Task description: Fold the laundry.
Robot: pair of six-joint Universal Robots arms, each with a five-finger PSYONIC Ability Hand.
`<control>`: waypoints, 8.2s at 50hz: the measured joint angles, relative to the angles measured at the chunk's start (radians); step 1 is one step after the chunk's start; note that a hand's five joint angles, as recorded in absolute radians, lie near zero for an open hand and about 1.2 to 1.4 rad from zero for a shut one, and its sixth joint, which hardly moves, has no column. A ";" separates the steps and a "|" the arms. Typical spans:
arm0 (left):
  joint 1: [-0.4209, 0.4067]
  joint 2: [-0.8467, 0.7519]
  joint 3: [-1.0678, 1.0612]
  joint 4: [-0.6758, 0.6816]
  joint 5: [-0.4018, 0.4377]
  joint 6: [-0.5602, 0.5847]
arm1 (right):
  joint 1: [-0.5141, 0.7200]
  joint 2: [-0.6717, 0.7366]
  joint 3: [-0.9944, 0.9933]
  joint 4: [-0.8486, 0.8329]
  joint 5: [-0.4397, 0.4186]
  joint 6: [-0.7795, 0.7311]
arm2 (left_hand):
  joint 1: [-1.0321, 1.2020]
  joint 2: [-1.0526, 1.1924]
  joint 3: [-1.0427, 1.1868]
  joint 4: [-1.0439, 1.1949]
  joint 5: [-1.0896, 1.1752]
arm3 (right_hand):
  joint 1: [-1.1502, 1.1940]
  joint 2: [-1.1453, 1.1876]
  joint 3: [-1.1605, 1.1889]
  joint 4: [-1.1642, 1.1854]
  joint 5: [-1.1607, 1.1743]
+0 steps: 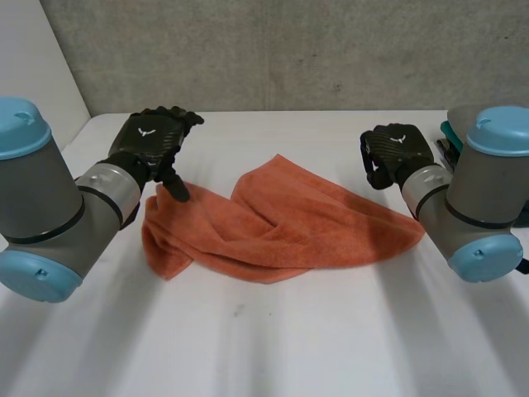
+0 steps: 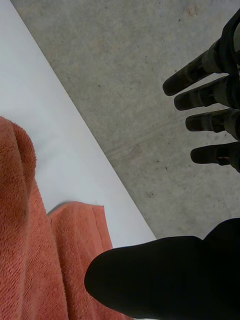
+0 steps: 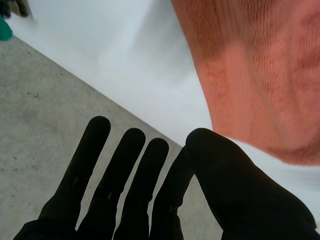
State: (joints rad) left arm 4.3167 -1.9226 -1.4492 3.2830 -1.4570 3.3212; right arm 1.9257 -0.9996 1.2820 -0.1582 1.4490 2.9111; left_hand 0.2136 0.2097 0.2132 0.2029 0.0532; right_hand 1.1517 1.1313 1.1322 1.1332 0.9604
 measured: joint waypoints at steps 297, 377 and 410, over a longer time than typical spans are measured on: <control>0.111 -0.247 -0.103 0.004 0.096 0.573 | -0.102 -0.010 0.135 0.052 0.028 -0.335 | 0.614 0.614 0.606 0.617 0.582 | -0.011 0.044 0.056 0.067 0.042; 0.348 0.073 -0.208 -0.715 0.128 0.838 | -0.201 -0.229 0.233 0.610 0.064 -0.858 | 0.933 0.986 0.975 0.991 0.929 | -0.011 0.044 0.061 0.068 0.047; 0.181 -0.282 0.921 0.072 -0.083 0.234 | -0.064 -0.049 -0.374 -0.447 0.224 -0.285 | 0.933 0.986 0.976 0.992 0.929 | -0.011 0.044 0.061 0.068 0.052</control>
State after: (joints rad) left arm 4.4981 -2.2049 -0.5284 3.3547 -1.5399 3.5555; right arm 1.8616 -1.0483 0.9083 -0.6051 1.6733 2.6265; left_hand 1.1462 1.1961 1.1890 1.1945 0.9824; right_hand 1.1409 1.1755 1.1933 1.2013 1.0119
